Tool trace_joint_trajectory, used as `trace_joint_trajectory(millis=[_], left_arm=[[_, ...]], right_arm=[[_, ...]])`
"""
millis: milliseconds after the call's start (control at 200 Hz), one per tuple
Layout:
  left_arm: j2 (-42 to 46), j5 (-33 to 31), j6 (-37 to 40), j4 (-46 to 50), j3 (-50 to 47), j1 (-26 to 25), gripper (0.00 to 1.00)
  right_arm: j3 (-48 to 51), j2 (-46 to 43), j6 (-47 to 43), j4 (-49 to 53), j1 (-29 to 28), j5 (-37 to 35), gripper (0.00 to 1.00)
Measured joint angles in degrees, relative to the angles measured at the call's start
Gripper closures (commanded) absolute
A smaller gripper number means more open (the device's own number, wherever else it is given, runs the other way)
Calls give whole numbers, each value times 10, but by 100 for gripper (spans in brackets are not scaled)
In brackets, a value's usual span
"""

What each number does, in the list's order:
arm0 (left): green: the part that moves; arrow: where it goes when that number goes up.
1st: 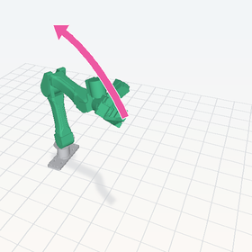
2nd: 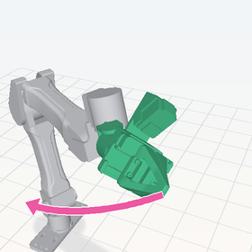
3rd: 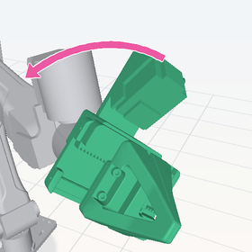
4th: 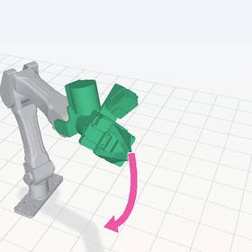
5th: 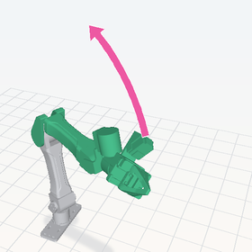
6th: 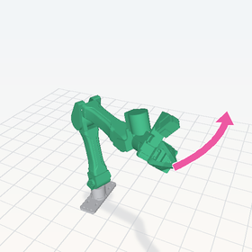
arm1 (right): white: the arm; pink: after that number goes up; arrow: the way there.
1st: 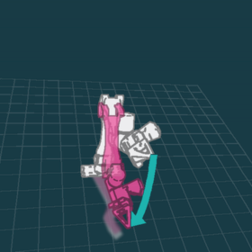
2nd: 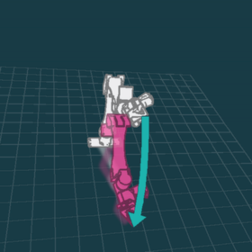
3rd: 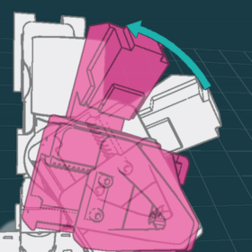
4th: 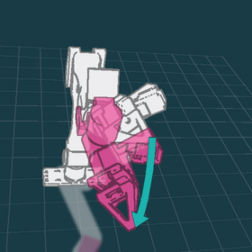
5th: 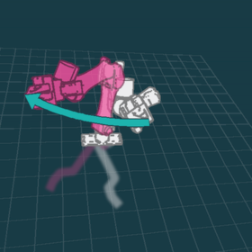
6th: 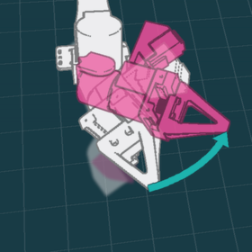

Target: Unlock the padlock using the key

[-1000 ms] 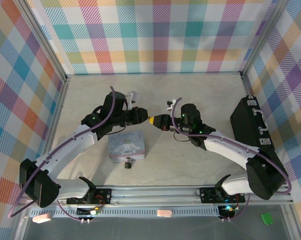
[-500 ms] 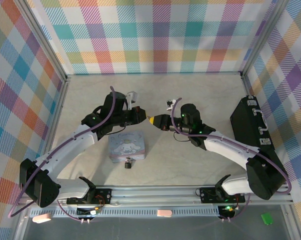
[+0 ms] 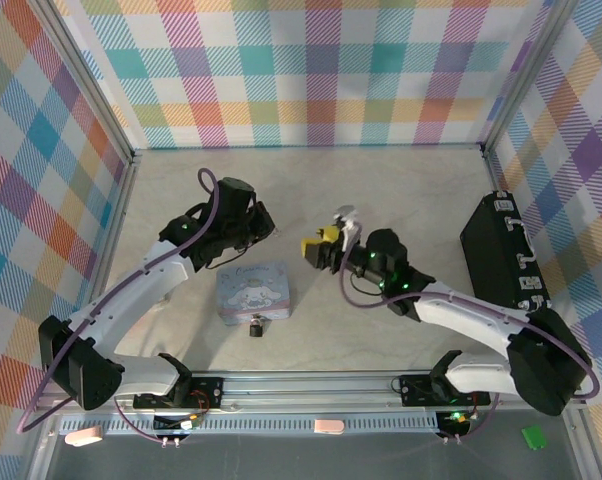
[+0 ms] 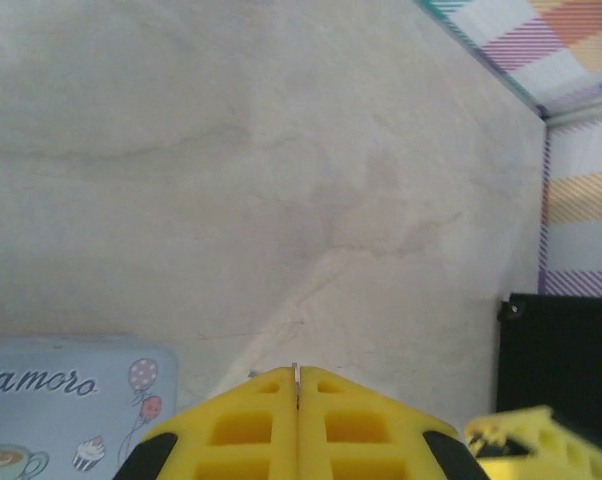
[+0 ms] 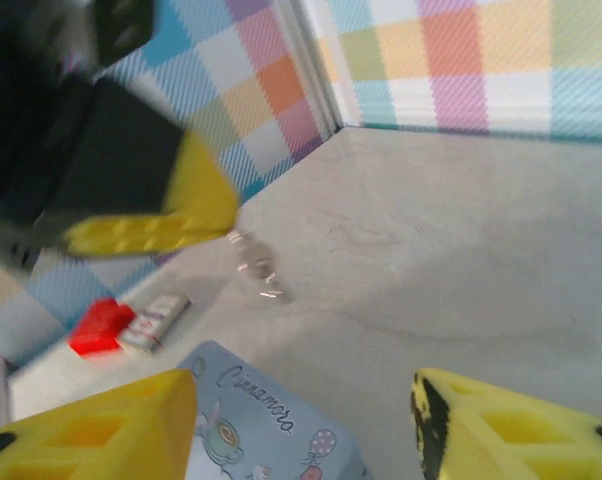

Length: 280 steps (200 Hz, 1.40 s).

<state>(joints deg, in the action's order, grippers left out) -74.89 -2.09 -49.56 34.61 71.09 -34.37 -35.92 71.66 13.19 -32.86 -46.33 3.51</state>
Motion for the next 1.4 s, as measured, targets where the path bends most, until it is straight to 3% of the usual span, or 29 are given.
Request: trace_joint_trajectory(millis=[170,400,860,1400], left_arm=[[-10,-4,-38,21,5,0,100],[-11,6,-66,28,5,0,100],[-11,12,-81,28,5,0,100],[-6,16,-83,28,5,0,100]], right_arm=[[0,70,-159,-110,-60,-23,35],[-13,160,-271,-194,-82,-51,40],[-32,200,-325,-263,-85,-129,63],[-48,244,-337,-266,-85,-160,72]])
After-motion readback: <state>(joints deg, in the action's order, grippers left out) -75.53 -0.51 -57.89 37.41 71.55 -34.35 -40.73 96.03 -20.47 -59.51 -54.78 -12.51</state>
